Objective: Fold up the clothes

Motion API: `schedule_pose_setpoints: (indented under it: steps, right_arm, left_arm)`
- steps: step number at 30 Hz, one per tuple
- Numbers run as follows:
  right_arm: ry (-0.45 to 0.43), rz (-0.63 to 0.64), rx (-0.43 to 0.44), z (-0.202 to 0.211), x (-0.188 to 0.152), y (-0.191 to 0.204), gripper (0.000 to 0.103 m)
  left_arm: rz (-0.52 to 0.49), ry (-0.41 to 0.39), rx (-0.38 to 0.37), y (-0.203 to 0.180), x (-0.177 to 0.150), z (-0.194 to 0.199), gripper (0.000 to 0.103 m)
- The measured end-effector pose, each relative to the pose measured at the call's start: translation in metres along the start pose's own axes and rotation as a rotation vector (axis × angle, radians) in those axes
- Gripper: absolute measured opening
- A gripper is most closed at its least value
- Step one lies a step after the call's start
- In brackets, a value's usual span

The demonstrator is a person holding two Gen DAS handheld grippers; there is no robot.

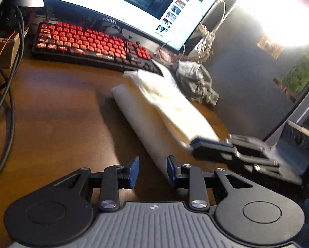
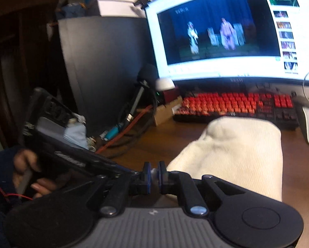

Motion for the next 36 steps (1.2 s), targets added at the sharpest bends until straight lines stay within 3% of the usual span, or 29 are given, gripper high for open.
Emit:
schedule_pose_setpoints:
  steps: [5,6,9,13,16,19,22,23,28,32,33,34,36]
  right_arm:
    - [0.035,-0.029,0.027,0.001,-0.016,-0.005,0.005]
    - [0.045,-0.022,0.045,0.0,-0.019,-0.002,0.0]
    - [0.058,0.011,0.117,0.002,-0.026,0.015,0.0]
    - [0.048,0.031,0.082,0.003,-0.027,0.013,0.0]
    - [0.008,0.043,0.048,0.014,-0.017,0.008,0.001]
    - [-0.019,0.05,0.008,0.026,-0.01,0.004,0.005]
    - [-0.013,0.136,-0.107,0.027,-0.011,0.006,0.036]
    - [-0.01,0.167,-0.133,0.024,-0.012,0.009,0.038]
    - [0.025,0.218,-0.17,0.012,-0.023,0.018,0.038]
    - [0.071,0.28,-0.211,-0.003,-0.03,0.021,0.038]
    - [0.074,0.306,-0.227,-0.005,-0.033,0.022,0.035]
    - [0.065,0.33,-0.245,-0.005,-0.034,0.023,0.018]
    - [0.044,0.321,-0.248,-0.001,-0.033,0.021,0.012]
  left_arm:
    - [0.122,-0.069,-0.107,0.003,0.033,-0.01,0.028]
    - [0.137,-0.081,-0.11,0.005,0.041,-0.014,0.028]
    - [0.19,-0.103,-0.108,0.012,0.062,-0.026,0.028]
    - [0.256,-0.115,-0.133,0.02,0.091,-0.04,0.028]
    - [0.269,-0.112,-0.087,0.027,0.107,-0.049,0.037]
    - [0.225,-0.108,-0.015,0.029,0.116,-0.056,0.039]
    - [0.254,-0.087,-0.018,0.033,0.118,-0.065,0.042]
    - [0.256,-0.079,-0.019,0.033,0.118,-0.068,0.042]
    - [0.261,-0.043,-0.053,0.029,0.113,-0.078,0.039]
    - [0.277,-0.034,-0.05,0.031,0.112,-0.082,0.011]
    - [0.283,-0.036,-0.057,0.03,0.112,-0.082,0.01]
    - [0.28,-0.042,-0.057,0.029,0.112,-0.081,0.009]
    - [0.258,-0.055,-0.053,0.022,0.114,-0.079,0.008]
Point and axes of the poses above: each gripper's, at about its wrist camera, not at the fingertips, and z roughly against the way its jaws point, y to its left, x to its top, the point moved 9 cm from there along -z, roughly the way its jaws point, and after that the axes turned 6 degrees about y, right-handed, at the moved point
